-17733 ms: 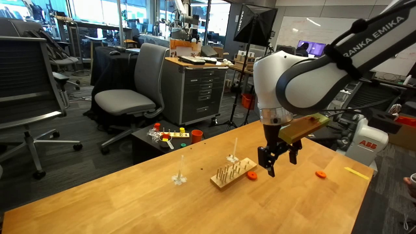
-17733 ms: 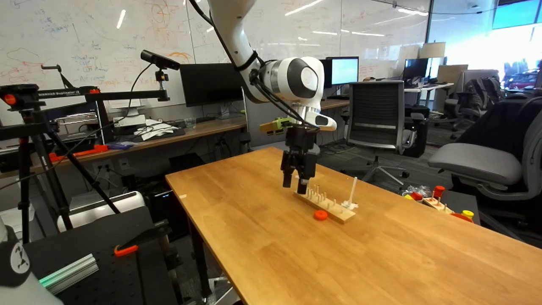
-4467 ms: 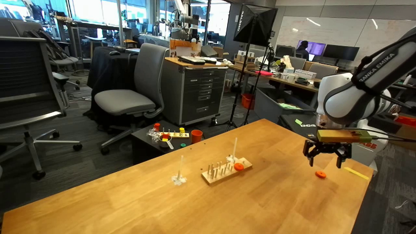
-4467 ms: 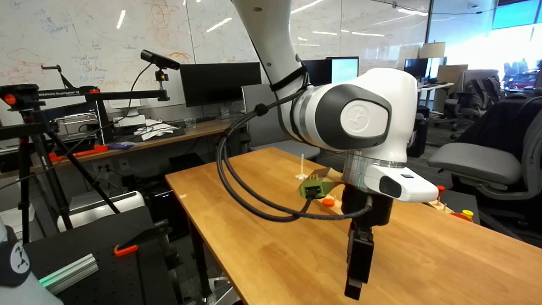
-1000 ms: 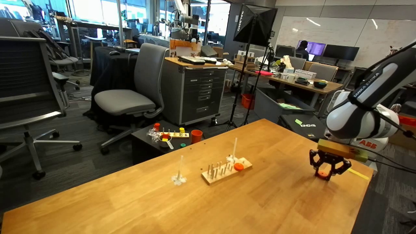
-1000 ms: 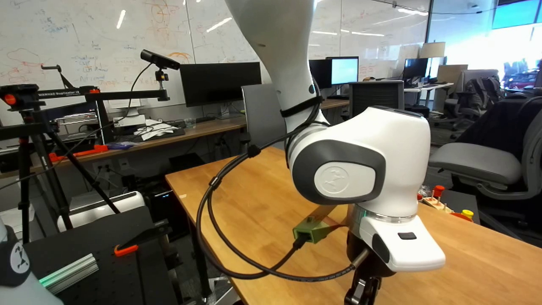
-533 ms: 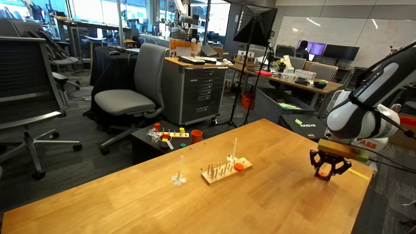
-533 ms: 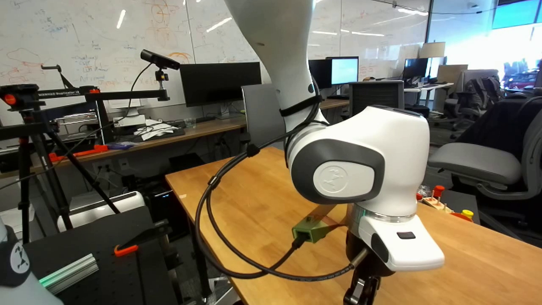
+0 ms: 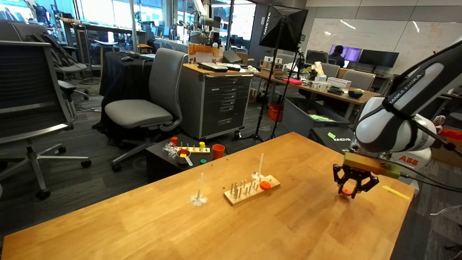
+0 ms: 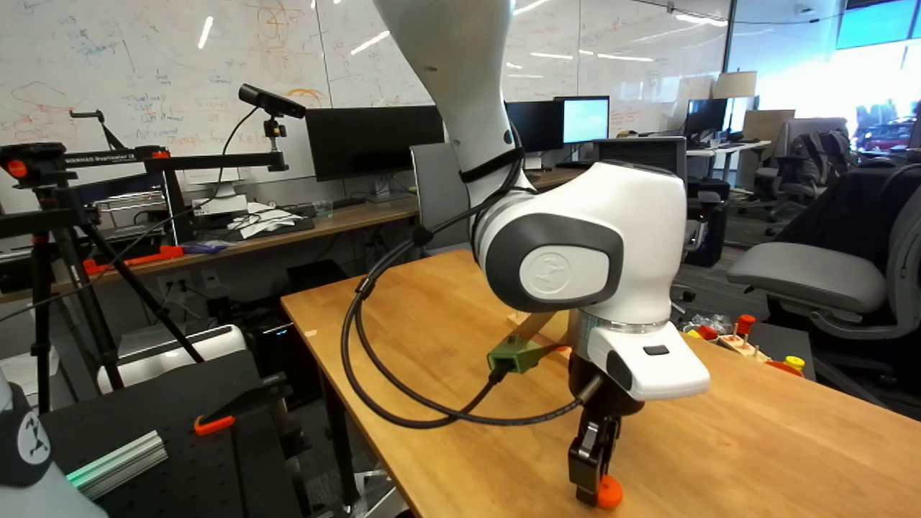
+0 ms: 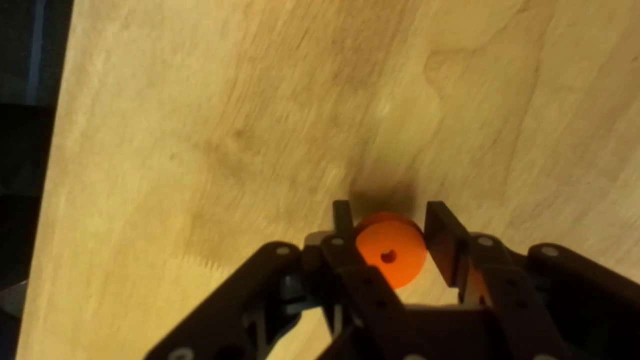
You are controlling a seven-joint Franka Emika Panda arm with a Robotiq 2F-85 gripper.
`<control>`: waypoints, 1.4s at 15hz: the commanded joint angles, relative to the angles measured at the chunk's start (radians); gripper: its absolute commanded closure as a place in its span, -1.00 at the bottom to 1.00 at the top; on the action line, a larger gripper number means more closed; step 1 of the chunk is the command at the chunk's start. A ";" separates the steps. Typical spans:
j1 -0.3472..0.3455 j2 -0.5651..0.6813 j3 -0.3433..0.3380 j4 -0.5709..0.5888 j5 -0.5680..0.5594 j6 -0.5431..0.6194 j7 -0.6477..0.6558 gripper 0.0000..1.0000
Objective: Place the orange ring on the left side of the table on the wooden stand, stack the ring on the right on top of the other orange ring
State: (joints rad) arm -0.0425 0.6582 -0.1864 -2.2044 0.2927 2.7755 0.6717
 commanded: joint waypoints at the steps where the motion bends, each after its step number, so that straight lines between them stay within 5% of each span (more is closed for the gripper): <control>1: 0.037 -0.037 0.027 0.010 0.014 -0.009 0.003 0.68; 21: 0.161 0.085 0.138 0.343 0.006 -0.155 0.080 0.68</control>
State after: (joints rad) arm 0.1042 0.7027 -0.0578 -1.9303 0.2927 2.6580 0.7262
